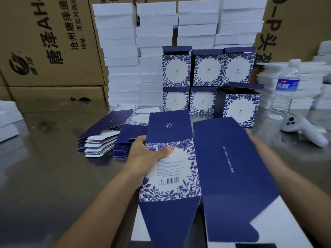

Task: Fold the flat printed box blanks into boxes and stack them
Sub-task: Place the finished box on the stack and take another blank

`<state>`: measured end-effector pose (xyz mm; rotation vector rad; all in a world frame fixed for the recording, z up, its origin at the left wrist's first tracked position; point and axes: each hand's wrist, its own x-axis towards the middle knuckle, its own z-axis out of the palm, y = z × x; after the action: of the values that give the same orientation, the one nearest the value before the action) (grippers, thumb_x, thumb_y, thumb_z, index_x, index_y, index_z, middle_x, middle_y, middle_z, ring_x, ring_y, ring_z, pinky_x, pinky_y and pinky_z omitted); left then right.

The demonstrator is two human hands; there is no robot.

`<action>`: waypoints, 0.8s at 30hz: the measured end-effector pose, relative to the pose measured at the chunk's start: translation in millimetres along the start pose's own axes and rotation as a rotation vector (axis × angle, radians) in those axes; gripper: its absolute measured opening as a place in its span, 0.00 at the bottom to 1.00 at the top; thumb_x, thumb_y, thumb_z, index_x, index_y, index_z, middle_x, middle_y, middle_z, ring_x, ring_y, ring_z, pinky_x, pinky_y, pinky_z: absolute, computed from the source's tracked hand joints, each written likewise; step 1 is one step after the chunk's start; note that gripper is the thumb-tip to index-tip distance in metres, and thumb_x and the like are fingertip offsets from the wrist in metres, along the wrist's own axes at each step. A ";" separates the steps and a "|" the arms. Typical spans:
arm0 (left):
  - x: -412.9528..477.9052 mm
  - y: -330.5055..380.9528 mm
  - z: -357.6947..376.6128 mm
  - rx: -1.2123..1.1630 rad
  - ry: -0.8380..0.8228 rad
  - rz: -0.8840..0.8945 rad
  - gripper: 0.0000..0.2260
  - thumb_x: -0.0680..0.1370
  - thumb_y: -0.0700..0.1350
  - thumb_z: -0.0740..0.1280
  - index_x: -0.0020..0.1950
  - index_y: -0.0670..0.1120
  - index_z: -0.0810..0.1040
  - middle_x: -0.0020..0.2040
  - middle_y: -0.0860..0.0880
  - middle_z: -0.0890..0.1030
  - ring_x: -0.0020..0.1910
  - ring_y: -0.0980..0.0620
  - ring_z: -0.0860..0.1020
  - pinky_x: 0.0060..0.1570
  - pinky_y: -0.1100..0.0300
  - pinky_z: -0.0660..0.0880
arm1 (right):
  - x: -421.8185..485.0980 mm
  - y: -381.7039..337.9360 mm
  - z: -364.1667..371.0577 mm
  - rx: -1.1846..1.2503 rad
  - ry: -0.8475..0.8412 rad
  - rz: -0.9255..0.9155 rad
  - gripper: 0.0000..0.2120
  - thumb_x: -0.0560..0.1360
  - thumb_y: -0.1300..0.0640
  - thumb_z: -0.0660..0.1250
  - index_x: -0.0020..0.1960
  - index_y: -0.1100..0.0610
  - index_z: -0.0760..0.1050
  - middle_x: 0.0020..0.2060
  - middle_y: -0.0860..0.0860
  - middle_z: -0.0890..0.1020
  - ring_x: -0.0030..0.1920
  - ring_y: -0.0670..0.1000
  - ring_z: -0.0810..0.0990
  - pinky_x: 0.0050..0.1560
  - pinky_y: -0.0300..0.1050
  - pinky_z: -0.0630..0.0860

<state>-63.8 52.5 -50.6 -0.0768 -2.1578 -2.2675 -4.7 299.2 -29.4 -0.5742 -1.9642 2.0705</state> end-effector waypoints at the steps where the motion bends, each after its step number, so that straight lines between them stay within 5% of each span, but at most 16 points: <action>1: -0.1 0.3 -0.4 0.022 0.014 0.018 0.22 0.64 0.40 0.80 0.50 0.50 0.72 0.44 0.52 0.82 0.34 0.57 0.83 0.26 0.68 0.75 | 0.9 2.8 -0.1 0.052 -0.031 0.009 0.23 0.78 0.42 0.58 0.61 0.58 0.76 0.32 0.46 0.84 0.26 0.41 0.78 0.39 0.39 0.73; 4: 2.3 -0.6 -2.6 0.087 0.035 0.077 0.23 0.64 0.42 0.80 0.48 0.54 0.70 0.47 0.53 0.82 0.41 0.56 0.82 0.34 0.66 0.76 | -3.3 6.9 4.7 0.070 -0.048 -0.022 0.18 0.77 0.45 0.63 0.49 0.59 0.81 0.40 0.55 0.85 0.37 0.54 0.83 0.45 0.49 0.78; 7: 0.6 0.3 -2.5 0.125 0.017 0.083 0.22 0.64 0.43 0.79 0.49 0.54 0.71 0.49 0.52 0.82 0.46 0.52 0.82 0.45 0.58 0.78 | -1.4 10.5 5.0 -0.066 0.034 -0.155 0.18 0.79 0.51 0.62 0.50 0.69 0.76 0.39 0.57 0.82 0.38 0.55 0.79 0.41 0.46 0.76; 11: -4.8 9.5 -0.8 0.105 -0.024 0.000 0.07 0.75 0.53 0.70 0.42 0.51 0.75 0.37 0.54 0.84 0.33 0.59 0.82 0.33 0.67 0.77 | 3.4 10.6 1.1 -0.107 0.070 -0.198 0.21 0.79 0.50 0.62 0.52 0.71 0.73 0.44 0.69 0.80 0.40 0.54 0.76 0.43 0.48 0.72; 14: -4.6 12.2 1.5 0.180 0.032 -0.048 0.19 0.81 0.57 0.57 0.36 0.48 0.74 0.29 0.51 0.77 0.26 0.54 0.75 0.27 0.63 0.69 | 4.8 9.5 -2.4 -0.124 0.089 -0.209 0.20 0.79 0.49 0.61 0.50 0.67 0.76 0.44 0.65 0.82 0.39 0.54 0.77 0.43 0.48 0.74; 17: -5.4 12.4 2.9 0.220 0.109 0.003 0.18 0.82 0.53 0.56 0.34 0.48 0.73 0.34 0.49 0.74 0.32 0.50 0.71 0.33 0.58 0.65 | 3.6 9.3 -0.9 -0.116 0.086 -0.208 0.18 0.79 0.49 0.61 0.47 0.64 0.78 0.42 0.60 0.83 0.40 0.55 0.79 0.44 0.49 0.76; 21: -4.2 10.6 0.5 0.224 0.144 0.058 0.17 0.82 0.51 0.56 0.45 0.43 0.79 0.47 0.42 0.81 0.45 0.42 0.77 0.46 0.54 0.70 | 3.8 10.9 3.1 -0.044 0.067 -0.210 0.16 0.78 0.50 0.63 0.41 0.59 0.81 0.39 0.56 0.84 0.36 0.55 0.80 0.41 0.47 0.77; 24: -1.3 7.9 -2.4 0.200 0.185 0.051 0.17 0.82 0.50 0.56 0.45 0.41 0.78 0.44 0.41 0.79 0.42 0.43 0.75 0.43 0.56 0.67 | 4.5 12.1 2.5 -0.099 0.051 -0.206 0.17 0.78 0.49 0.63 0.35 0.56 0.81 0.29 0.48 0.84 0.29 0.47 0.81 0.29 0.37 0.77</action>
<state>-62.2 49.7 -42.9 0.0764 -2.2409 -1.9352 -8.7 298.0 -41.9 -0.4194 -2.0128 1.8274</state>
